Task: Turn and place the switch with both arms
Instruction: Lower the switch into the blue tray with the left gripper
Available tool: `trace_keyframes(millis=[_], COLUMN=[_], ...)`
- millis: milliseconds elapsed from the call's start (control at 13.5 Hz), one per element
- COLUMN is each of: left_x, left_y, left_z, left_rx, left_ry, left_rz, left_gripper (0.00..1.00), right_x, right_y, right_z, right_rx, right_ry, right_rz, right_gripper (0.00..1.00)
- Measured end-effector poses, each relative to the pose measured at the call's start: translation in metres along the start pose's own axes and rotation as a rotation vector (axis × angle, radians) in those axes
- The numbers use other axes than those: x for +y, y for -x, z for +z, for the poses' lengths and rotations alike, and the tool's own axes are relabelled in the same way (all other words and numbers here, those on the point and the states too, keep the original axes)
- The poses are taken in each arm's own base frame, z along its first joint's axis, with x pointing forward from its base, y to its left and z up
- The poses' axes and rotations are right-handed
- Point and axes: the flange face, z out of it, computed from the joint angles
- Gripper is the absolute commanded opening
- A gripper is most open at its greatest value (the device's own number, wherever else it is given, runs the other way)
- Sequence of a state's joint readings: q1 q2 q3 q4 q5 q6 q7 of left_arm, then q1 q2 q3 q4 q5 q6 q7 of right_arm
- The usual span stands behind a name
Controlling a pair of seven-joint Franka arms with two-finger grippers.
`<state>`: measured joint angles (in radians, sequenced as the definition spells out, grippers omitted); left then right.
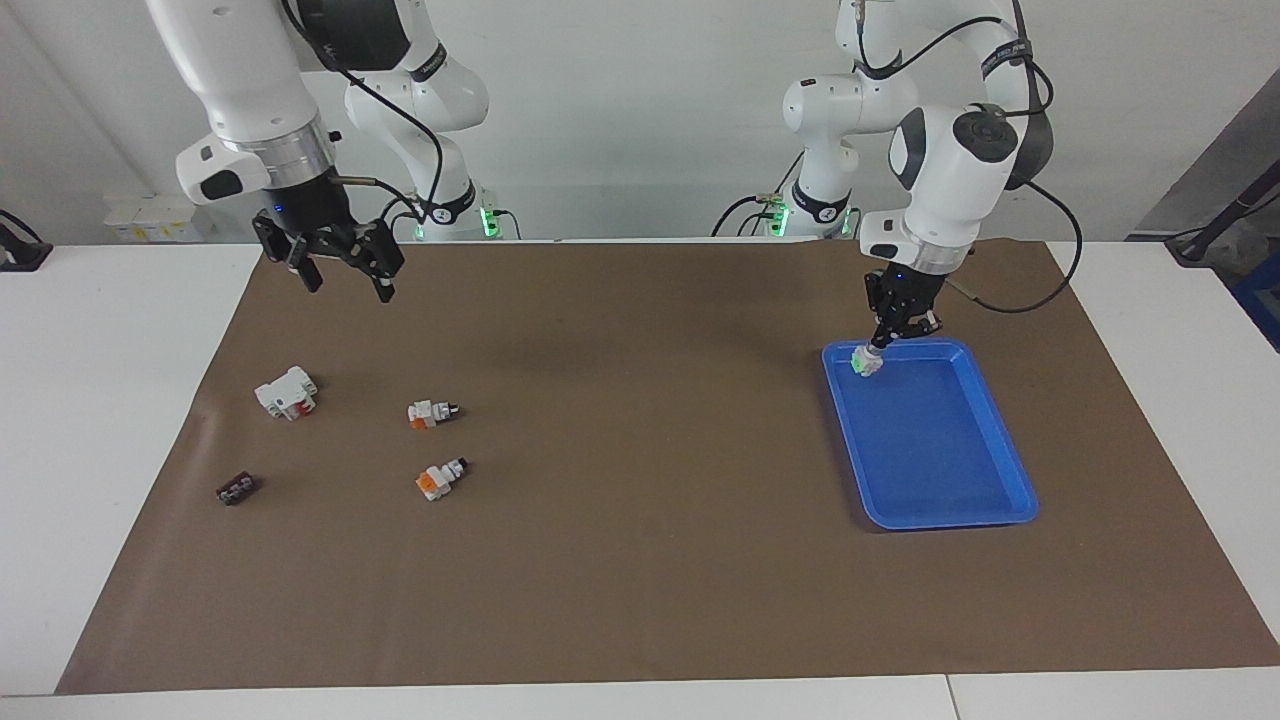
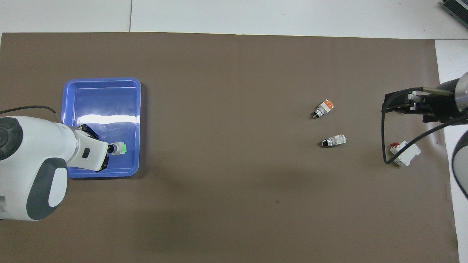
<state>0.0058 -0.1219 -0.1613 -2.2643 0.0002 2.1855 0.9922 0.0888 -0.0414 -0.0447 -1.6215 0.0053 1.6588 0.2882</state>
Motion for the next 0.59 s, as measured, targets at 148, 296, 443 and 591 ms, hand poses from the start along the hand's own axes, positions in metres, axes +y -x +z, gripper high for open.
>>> trace_keyframes(millis=[148, 296, 443, 591], left_x=[-0.005, -0.004, -0.003, -0.003], left_y=[0.0, 0.0, 0.0, -0.001], left_z=[0.021, 0.028, 0.029, 0.029], left_rx=[-0.015, -0.022, -0.024, -0.024], left_ry=[0.019, 0.031, 0.033, 0.032], left_rz=[-0.001, 0.0, 0.002, 0.001], left_gripper=[0.0, 0.36, 0.88, 0.99], right_x=[0.006, 0.007, 0.012, 0.018], right_y=[0.003, 0.003, 0.002, 0.006], right_z=[-0.007, -0.005, -0.004, -0.007], right_rx=[-0.022, -0.032, -0.038, -0.069], right_ry=[0.007, 0.011, 0.013, 0.023], right_rz=[0.006, 0.008, 0.017, 0.025], right_gripper=[0.99, 0.99, 0.99, 0.99])
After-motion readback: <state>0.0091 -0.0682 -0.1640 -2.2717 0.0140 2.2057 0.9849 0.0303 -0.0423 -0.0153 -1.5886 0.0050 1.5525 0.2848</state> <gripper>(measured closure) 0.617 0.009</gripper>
